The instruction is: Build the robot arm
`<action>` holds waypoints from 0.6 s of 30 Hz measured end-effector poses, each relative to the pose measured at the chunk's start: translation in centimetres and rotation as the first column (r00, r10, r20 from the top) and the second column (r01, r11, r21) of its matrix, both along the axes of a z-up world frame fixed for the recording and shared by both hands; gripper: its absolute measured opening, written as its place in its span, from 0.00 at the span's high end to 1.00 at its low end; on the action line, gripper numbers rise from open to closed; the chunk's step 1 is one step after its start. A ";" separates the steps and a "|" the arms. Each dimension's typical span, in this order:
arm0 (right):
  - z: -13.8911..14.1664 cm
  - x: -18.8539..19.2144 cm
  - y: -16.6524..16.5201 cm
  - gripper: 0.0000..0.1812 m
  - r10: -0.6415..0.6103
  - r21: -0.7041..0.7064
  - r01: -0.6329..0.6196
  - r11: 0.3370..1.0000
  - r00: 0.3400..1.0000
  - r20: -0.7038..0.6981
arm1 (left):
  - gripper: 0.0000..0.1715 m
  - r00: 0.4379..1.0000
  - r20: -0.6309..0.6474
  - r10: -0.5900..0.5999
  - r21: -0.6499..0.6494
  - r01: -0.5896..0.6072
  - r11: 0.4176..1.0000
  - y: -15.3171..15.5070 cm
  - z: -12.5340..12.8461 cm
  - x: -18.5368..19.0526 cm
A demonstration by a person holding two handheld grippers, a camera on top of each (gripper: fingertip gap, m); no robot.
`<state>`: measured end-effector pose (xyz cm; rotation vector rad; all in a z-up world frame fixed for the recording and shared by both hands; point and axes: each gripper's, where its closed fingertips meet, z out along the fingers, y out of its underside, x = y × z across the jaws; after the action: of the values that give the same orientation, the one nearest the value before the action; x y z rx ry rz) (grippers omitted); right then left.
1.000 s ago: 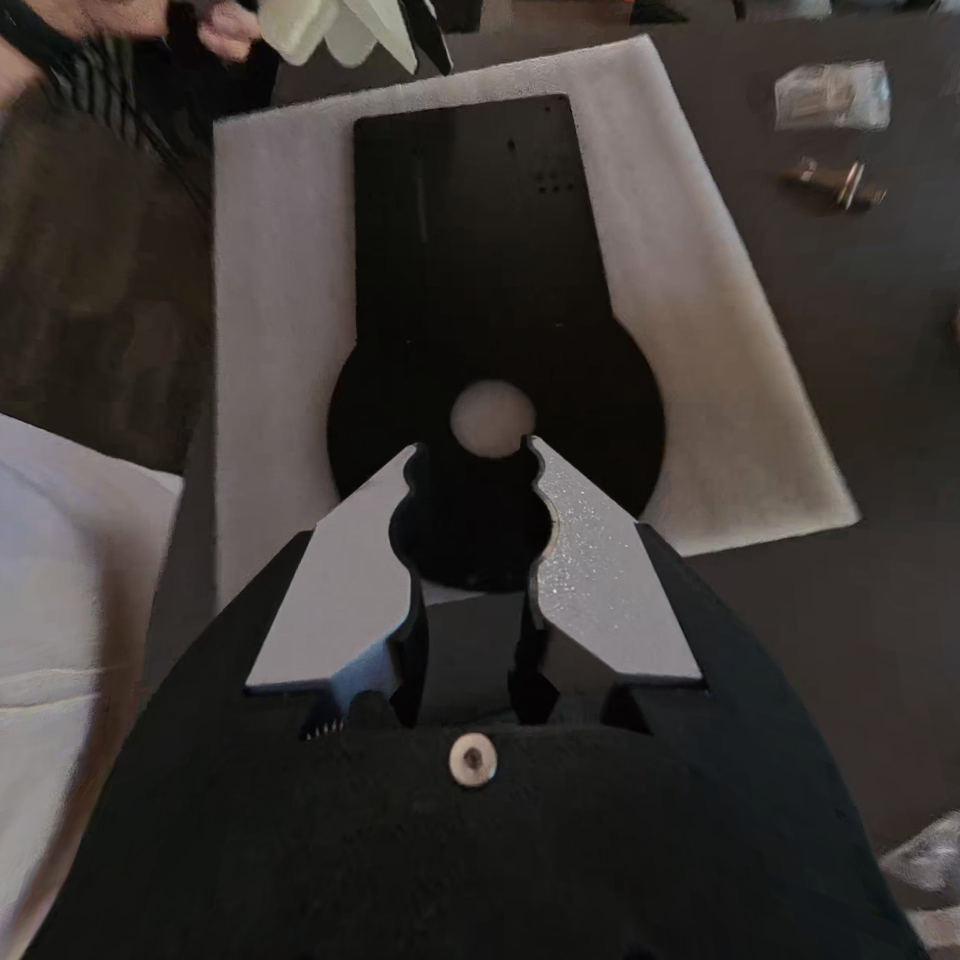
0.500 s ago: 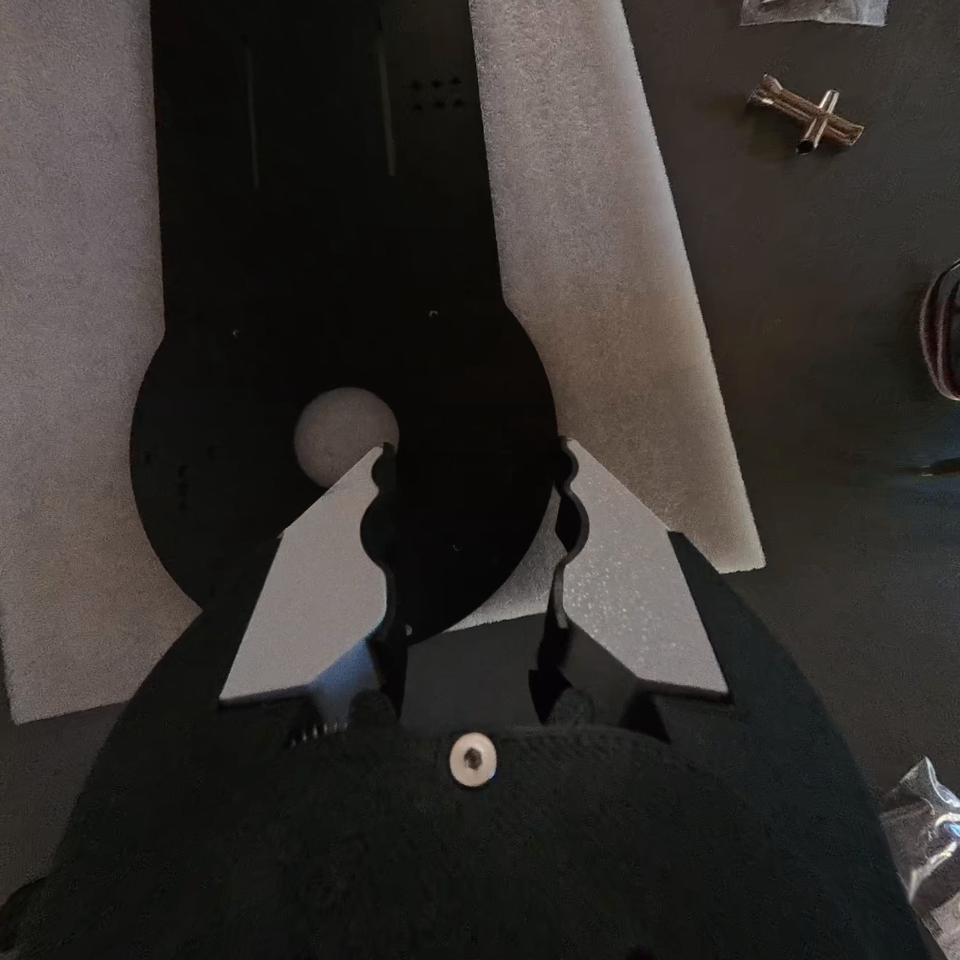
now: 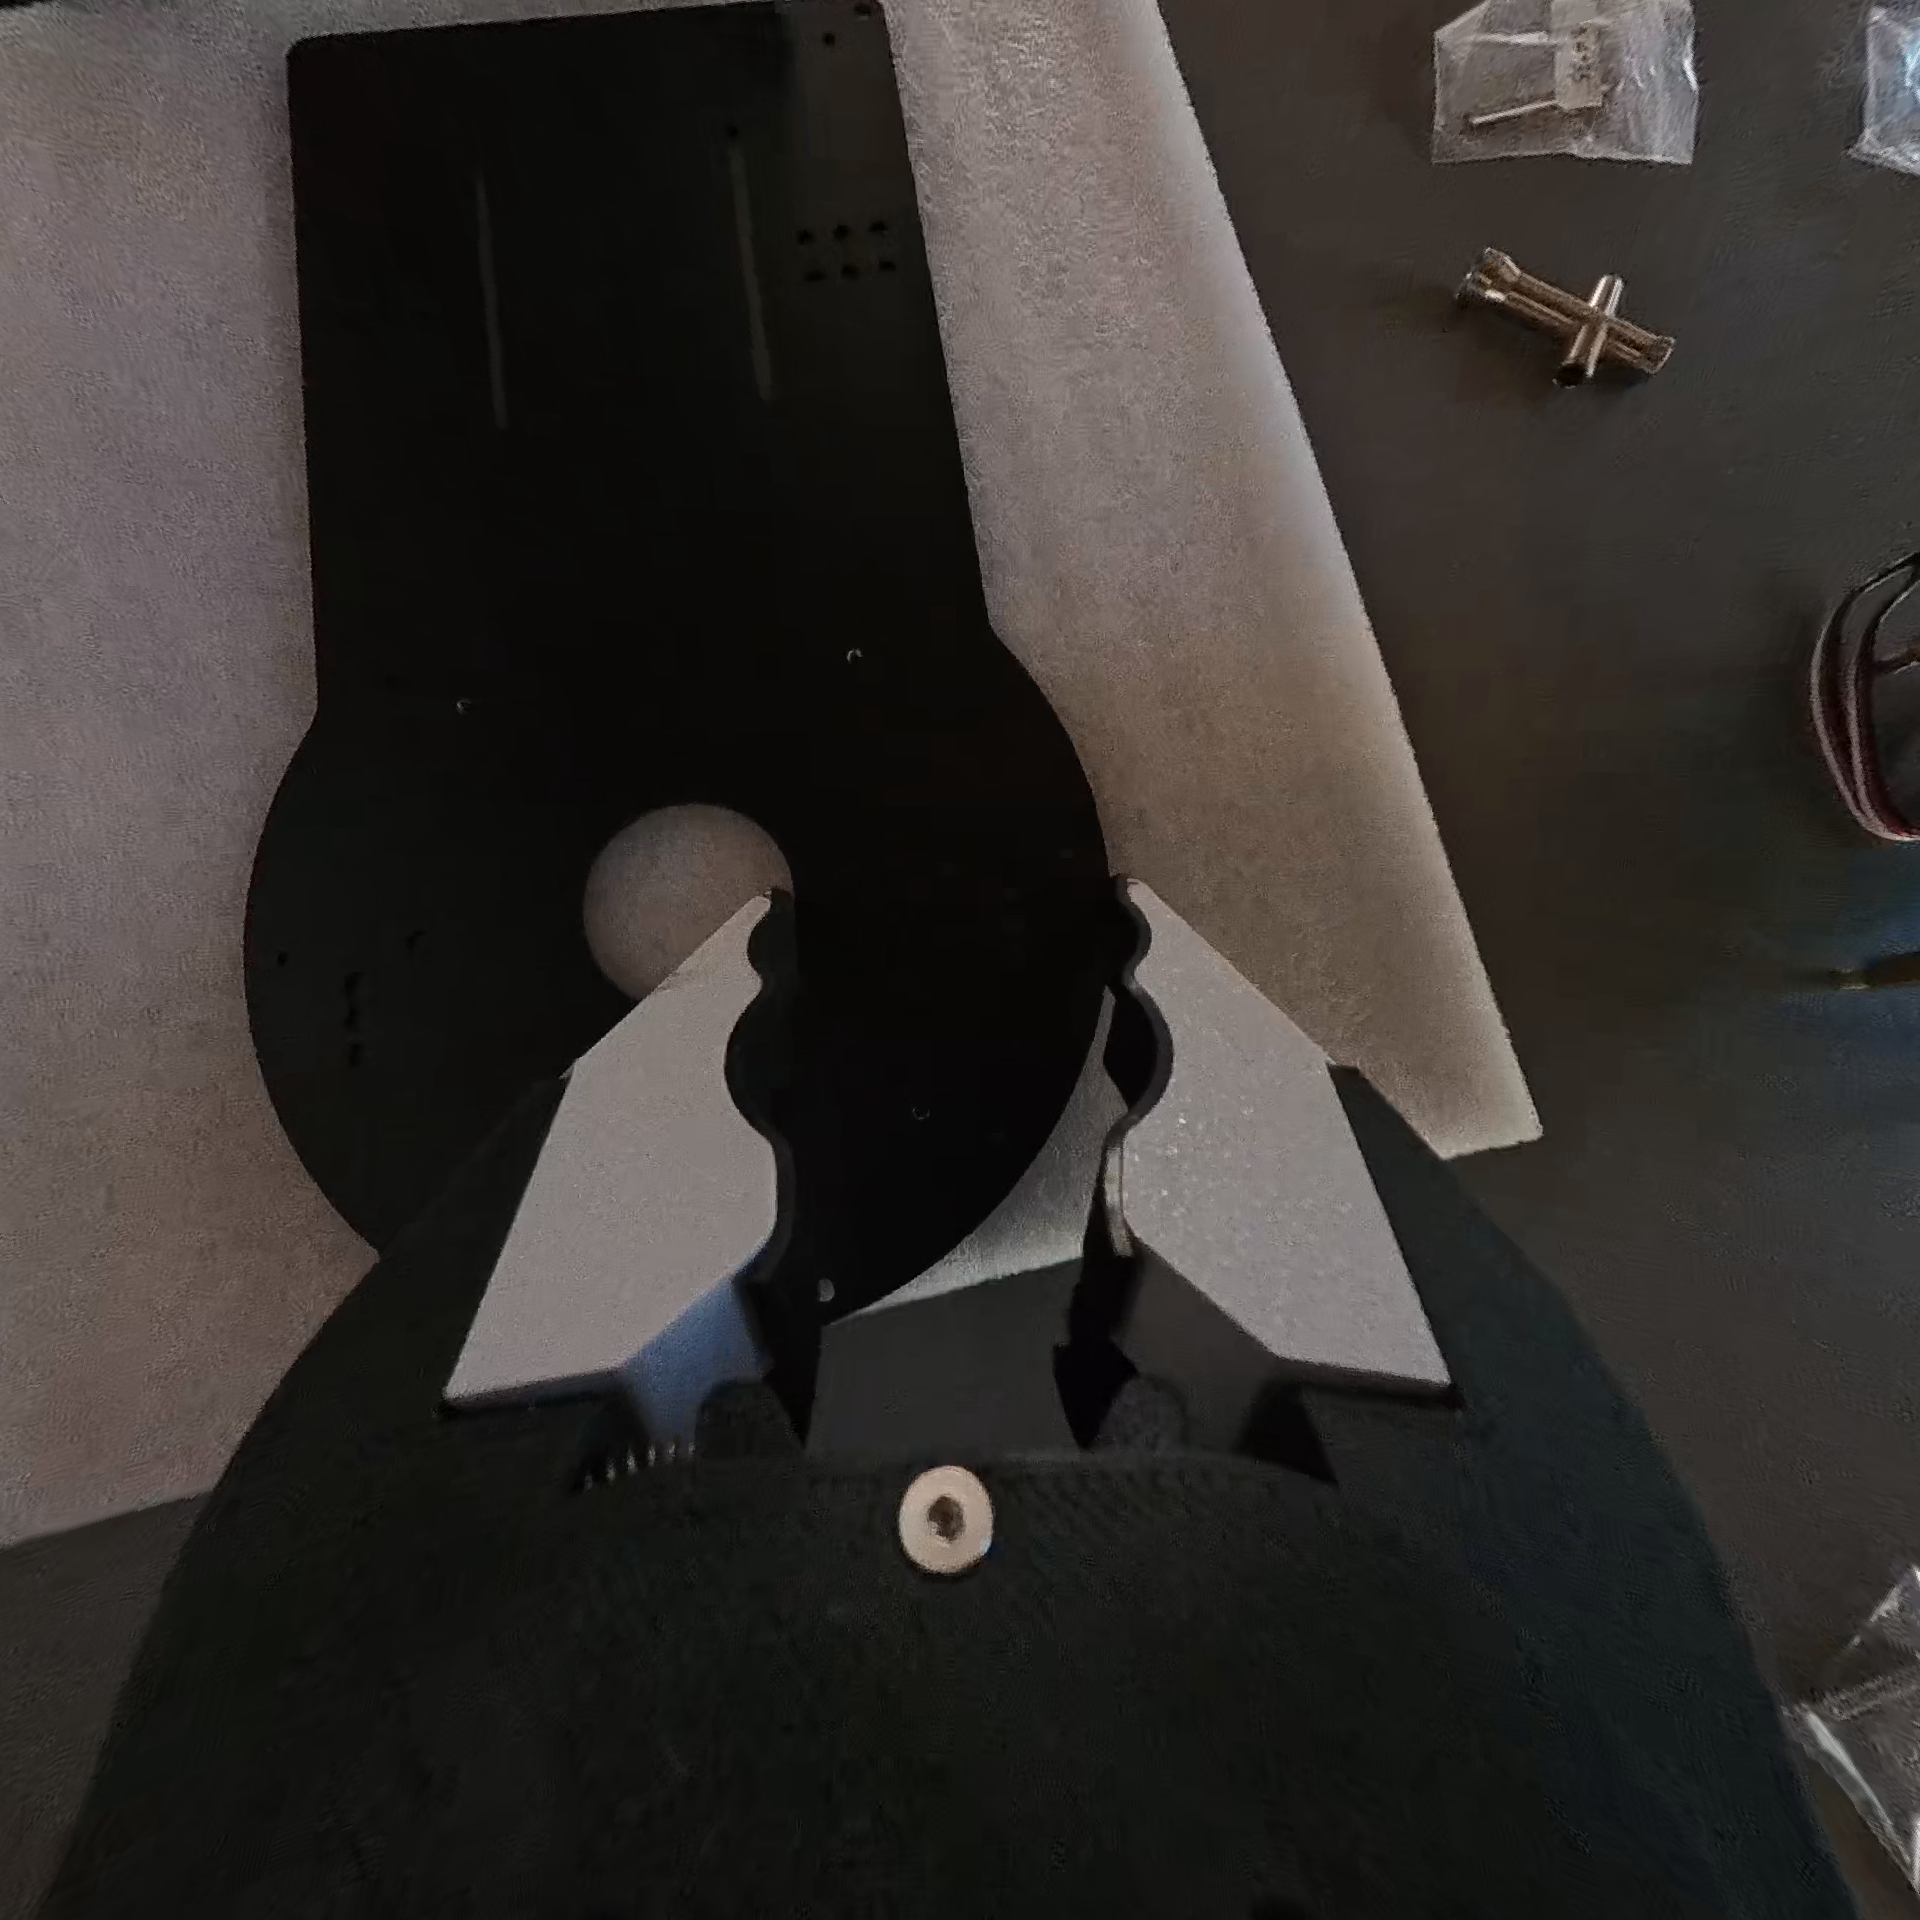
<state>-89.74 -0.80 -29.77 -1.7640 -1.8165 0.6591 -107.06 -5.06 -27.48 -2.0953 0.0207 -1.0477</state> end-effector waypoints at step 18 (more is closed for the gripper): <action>0.4 -0.8 -5.6 0.79 -0.112 -0.380 0.123 0.917 0.992 0.051 | 1.00 0.724 -0.639 -0.260 0.034 0.364 0.931 5.0 -2.5 -3.6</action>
<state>-90.55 -6.44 -29.32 -2.1228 -1.6644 0.9979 -110.67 -0.08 -30.02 -2.2426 0.7960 -0.4485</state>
